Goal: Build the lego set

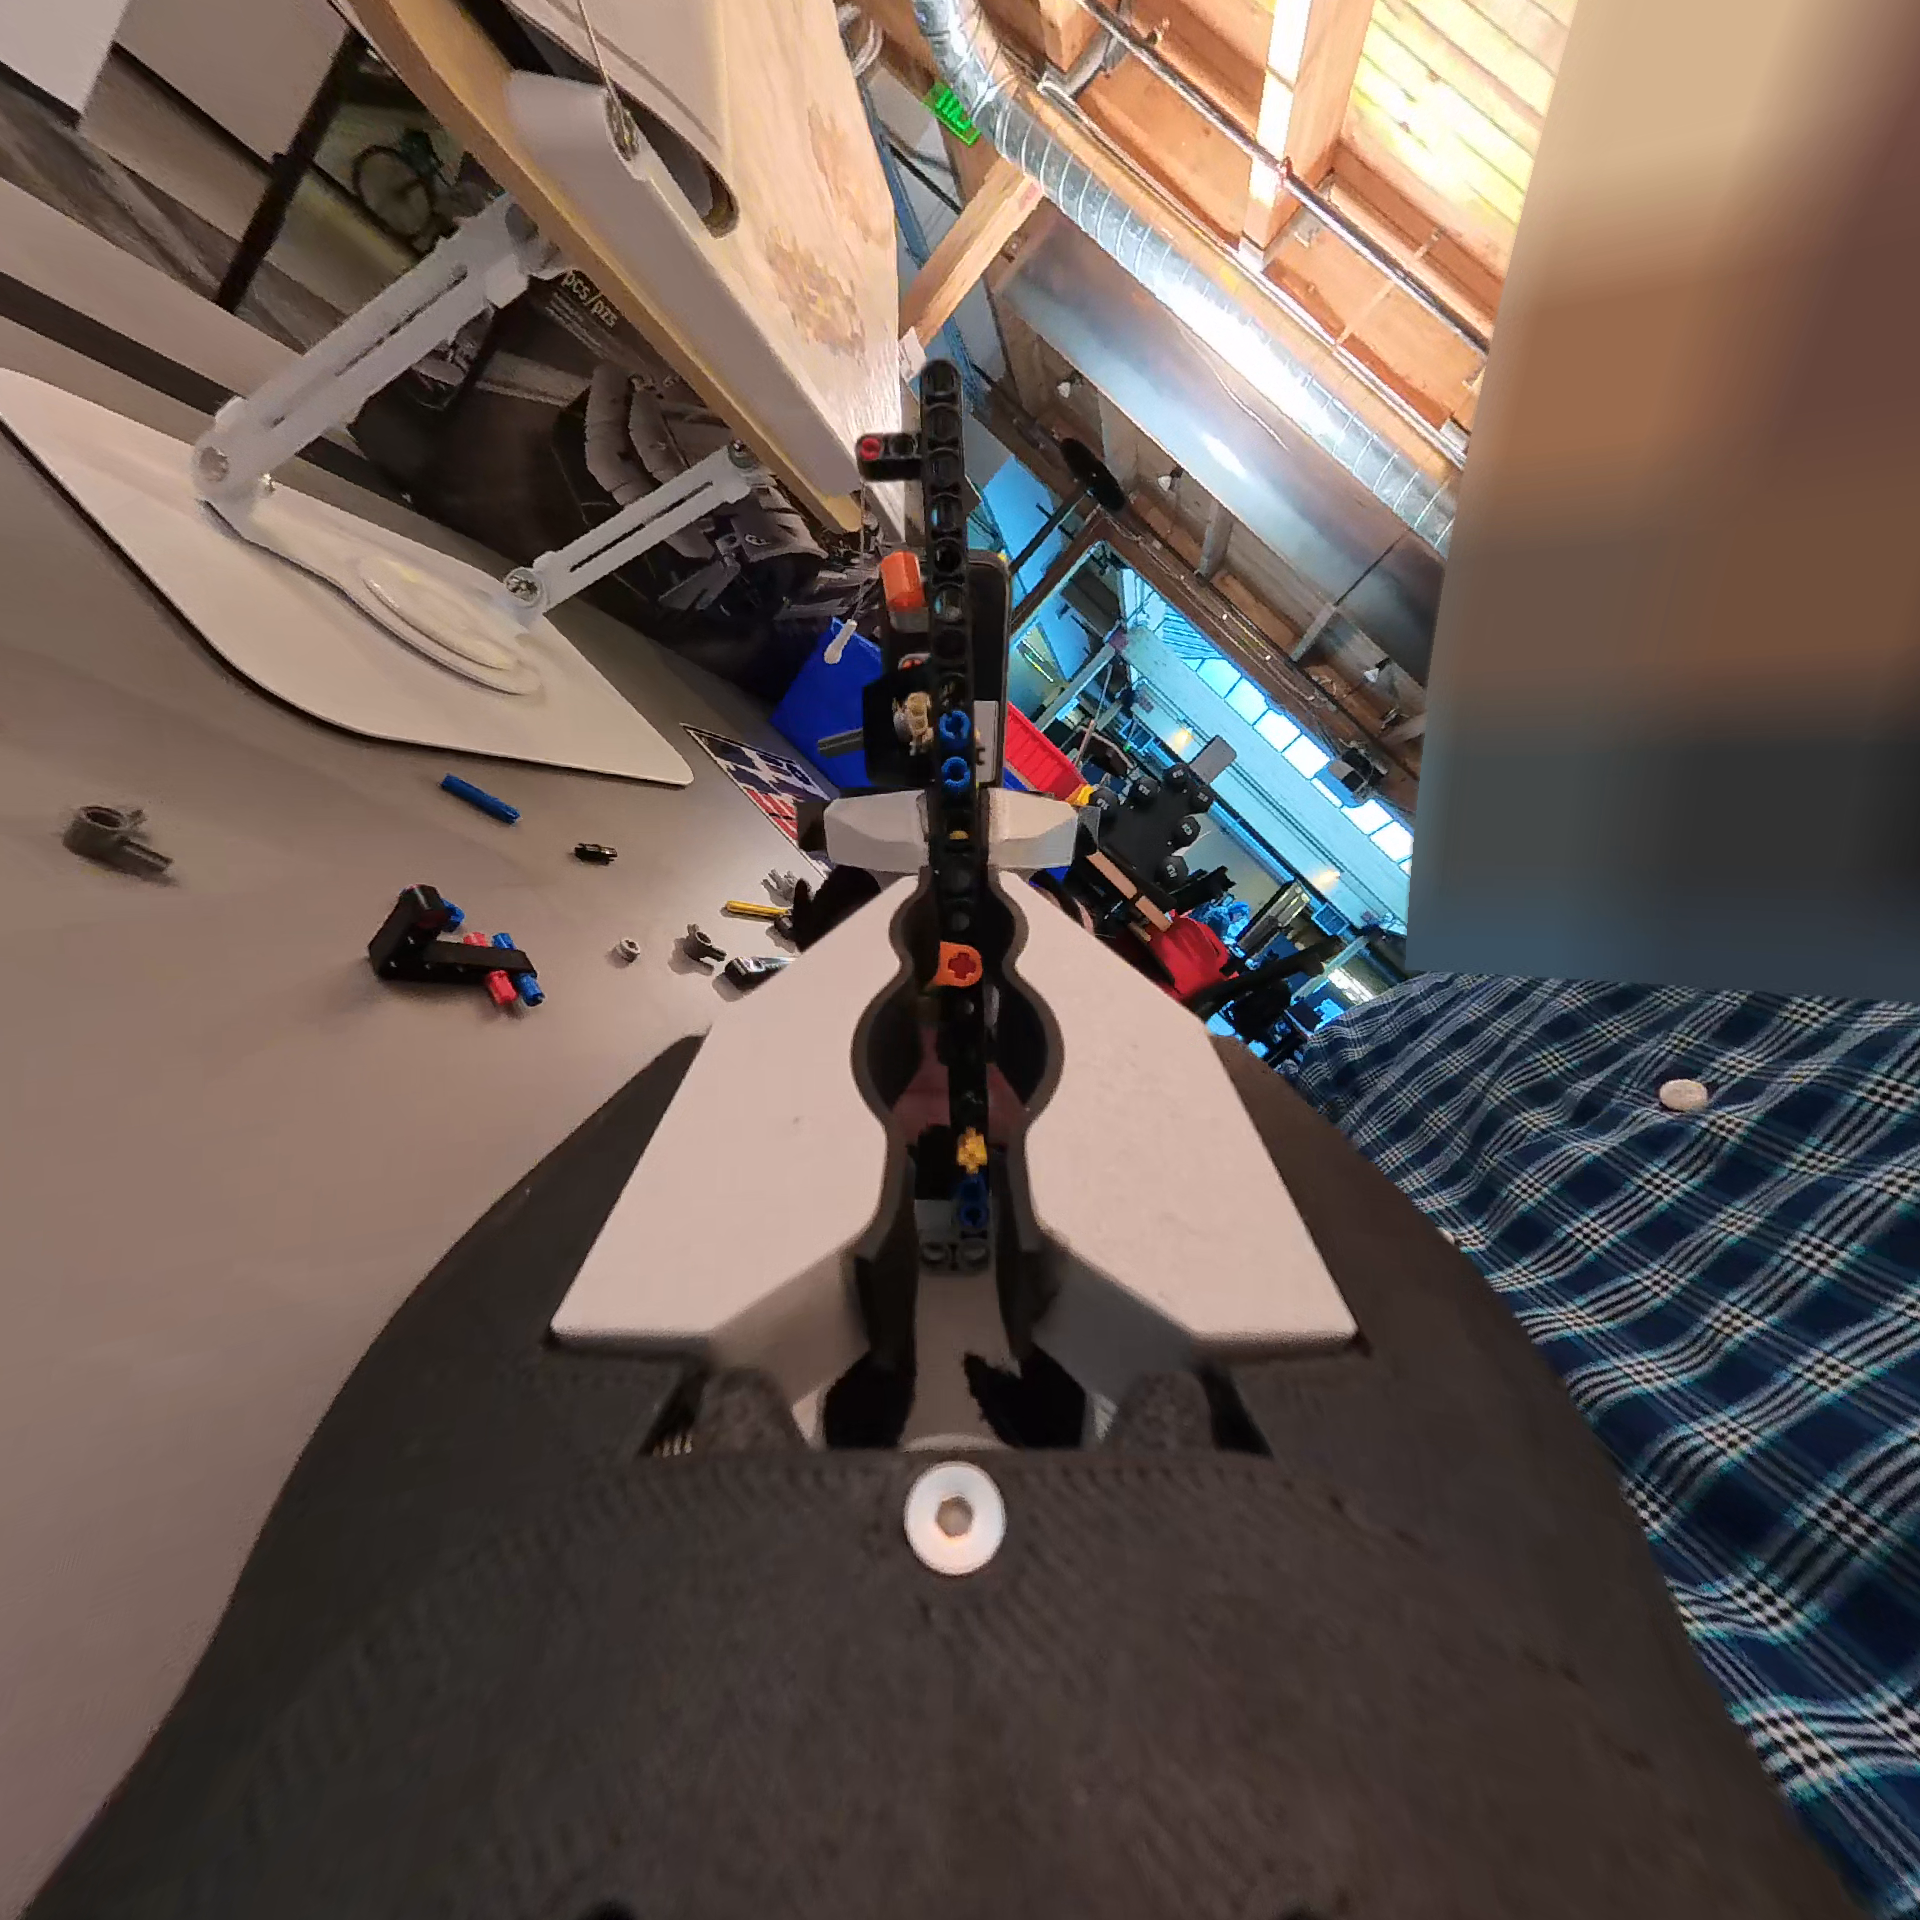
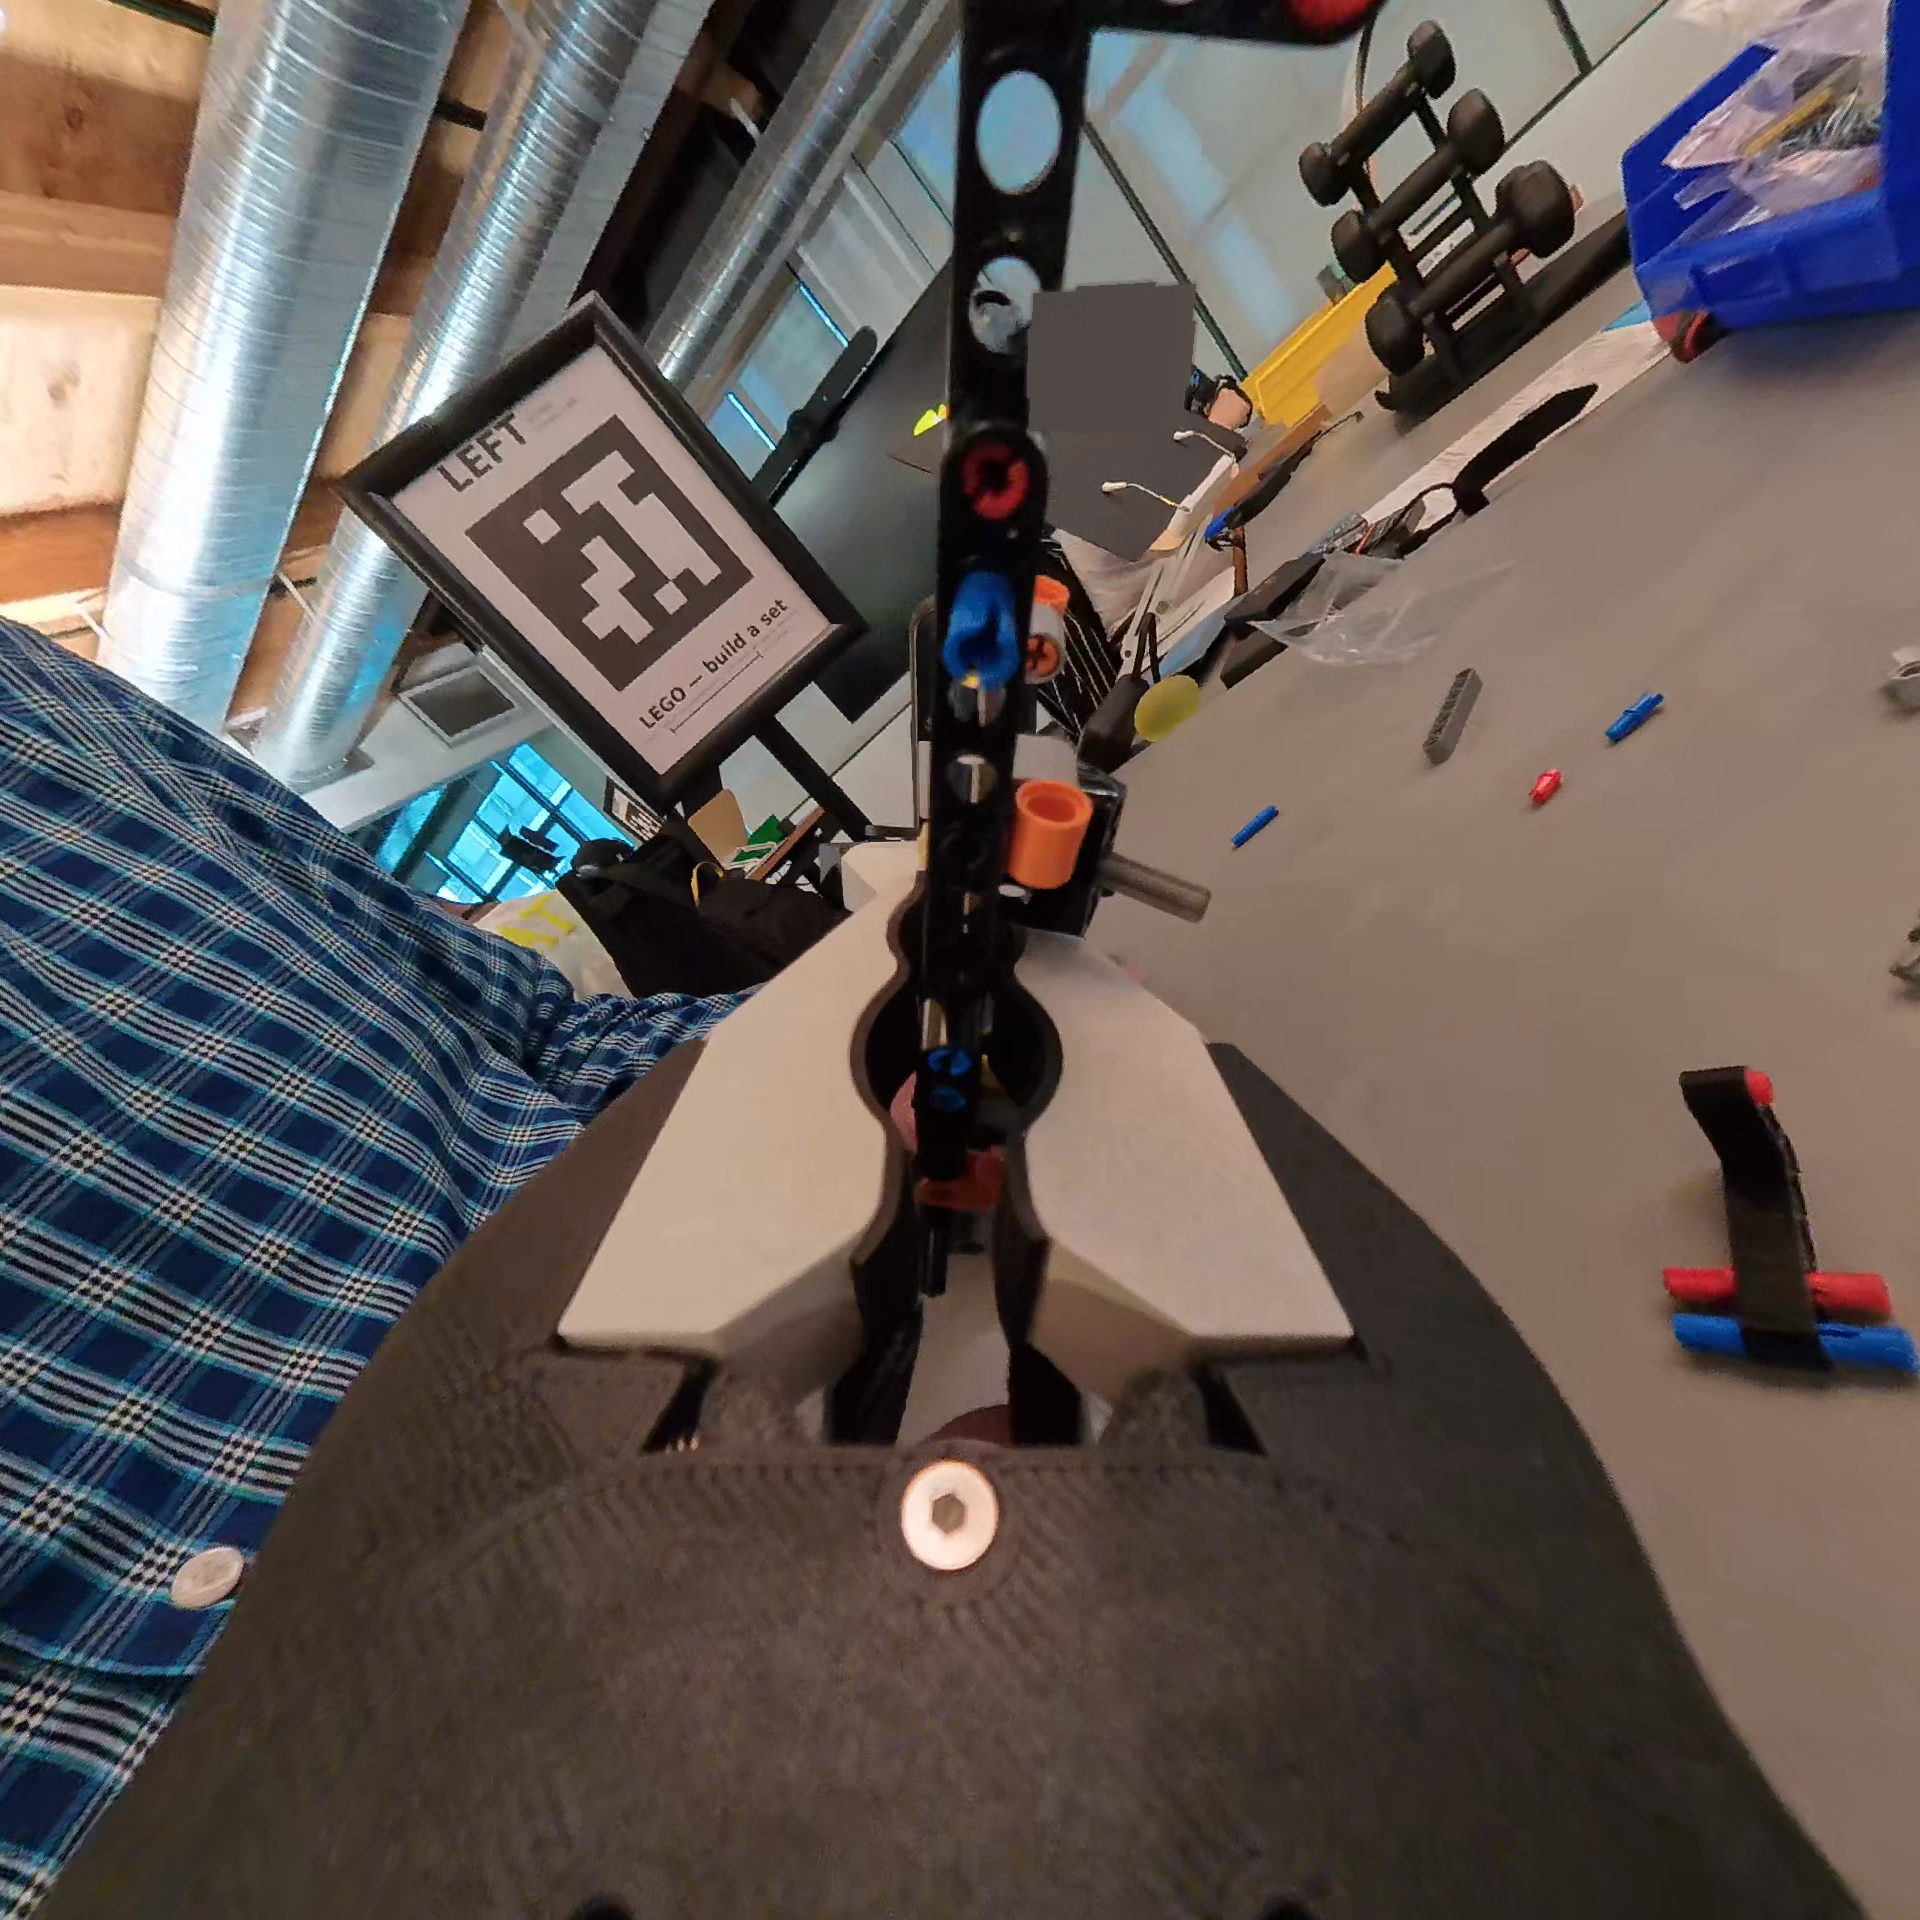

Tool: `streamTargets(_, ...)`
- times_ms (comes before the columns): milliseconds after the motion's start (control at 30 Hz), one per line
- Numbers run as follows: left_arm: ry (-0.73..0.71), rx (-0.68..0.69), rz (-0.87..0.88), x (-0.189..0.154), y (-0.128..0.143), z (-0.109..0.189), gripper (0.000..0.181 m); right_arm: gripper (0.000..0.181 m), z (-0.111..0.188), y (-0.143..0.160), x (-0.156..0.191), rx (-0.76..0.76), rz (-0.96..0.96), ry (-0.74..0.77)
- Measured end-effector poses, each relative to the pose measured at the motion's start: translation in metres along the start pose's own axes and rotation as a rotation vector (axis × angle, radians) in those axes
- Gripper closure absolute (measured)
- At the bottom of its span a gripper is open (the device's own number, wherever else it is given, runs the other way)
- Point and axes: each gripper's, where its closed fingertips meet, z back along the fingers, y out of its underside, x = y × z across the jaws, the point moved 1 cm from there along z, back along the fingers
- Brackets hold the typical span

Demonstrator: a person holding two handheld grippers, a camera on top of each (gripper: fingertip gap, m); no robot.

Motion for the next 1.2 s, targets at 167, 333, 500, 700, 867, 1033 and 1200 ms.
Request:
streamTargets(167,-0.005,-0.018,0.018,0.0023,-0.0019,0.0015,0.176,0.176,-0.0022,-0.0008,-0.0014,-0.029,-0.034,-0.009)
streamTargets(333,-0.014,-0.035,0.006,0.0025,-0.0031,0.0014,0.176,0.176,-0.0028,-0.0028,-0.0015,-0.063,-0.037,-0.012)
streamTargets(500,-0.006,-0.038,0.017,0.0025,-0.0039,0.0017,0.176,0.176,-0.0013,-0.0034,-0.0016,-0.072,-0.035,-0.015)
streamTargets(700,-0.023,-0.026,0.010,0.0042,-0.0018,0.0013,0.176,0.177,0.0004,-0.0014,-0.0039,-0.041,-0.011,0.013)
streamTargets(867,-0.001,-0.007,0.017,0.0019,0.0008,0.0019,0.177,0.177,0.0017,0.0017,-0.0019,-0.015,-0.001,0.001)
streamTargets(1033,0.020,-0.003,0.035,0.0007,0.0008,0.0030,0.177,0.177,0.0025,0.0033,-0.0006,-0.001,0.011,-0.007)
streamTargets(1200,0.023,-0.003,0.034,-0.0004,0.0016,0.0035,0.177,0.177,0.0028,0.0045,0.0007,0.007,0.013,-0.017)
